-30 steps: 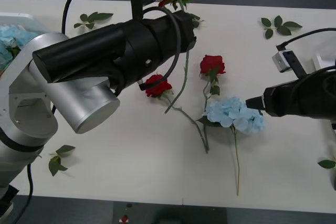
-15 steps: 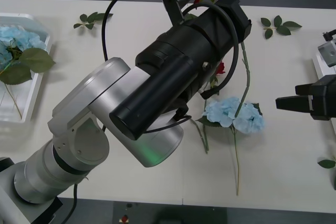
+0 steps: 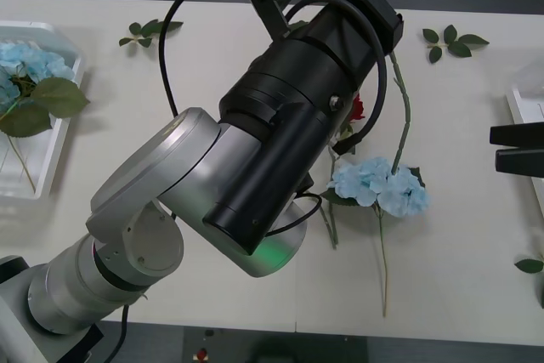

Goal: Put the red flowers into the right box and the blue flowers into the left box

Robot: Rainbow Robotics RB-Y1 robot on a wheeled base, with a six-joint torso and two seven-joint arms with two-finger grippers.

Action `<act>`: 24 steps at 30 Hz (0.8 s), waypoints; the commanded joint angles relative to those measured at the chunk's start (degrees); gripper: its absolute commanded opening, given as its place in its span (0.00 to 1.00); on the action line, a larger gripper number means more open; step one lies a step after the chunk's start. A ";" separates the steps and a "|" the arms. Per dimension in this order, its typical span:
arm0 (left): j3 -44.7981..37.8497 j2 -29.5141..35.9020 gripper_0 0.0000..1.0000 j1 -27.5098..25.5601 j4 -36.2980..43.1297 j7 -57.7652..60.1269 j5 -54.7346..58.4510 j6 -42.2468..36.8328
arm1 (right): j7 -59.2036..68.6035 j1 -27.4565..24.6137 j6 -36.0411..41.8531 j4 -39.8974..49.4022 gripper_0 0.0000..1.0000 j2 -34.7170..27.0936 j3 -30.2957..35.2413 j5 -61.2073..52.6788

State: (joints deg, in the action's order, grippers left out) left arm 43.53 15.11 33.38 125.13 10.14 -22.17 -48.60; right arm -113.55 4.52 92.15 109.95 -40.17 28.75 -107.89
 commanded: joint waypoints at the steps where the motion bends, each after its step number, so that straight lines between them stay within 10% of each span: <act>1: -0.38 0.10 0.00 -0.51 0.99 0.05 -1.12 0.44 | -0.44 4.27 -0.65 1.05 1.00 1.50 -1.32 -0.84; 24: -0.38 0.19 0.00 -0.95 0.99 1.20 -2.43 0.44 | 9.58 17.28 -7.33 1.05 1.00 4.75 -13.89 5.49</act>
State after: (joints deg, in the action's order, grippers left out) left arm 43.53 15.11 33.30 125.13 10.37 -24.13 -48.60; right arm -106.99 20.66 85.46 109.95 -36.74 14.79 -102.48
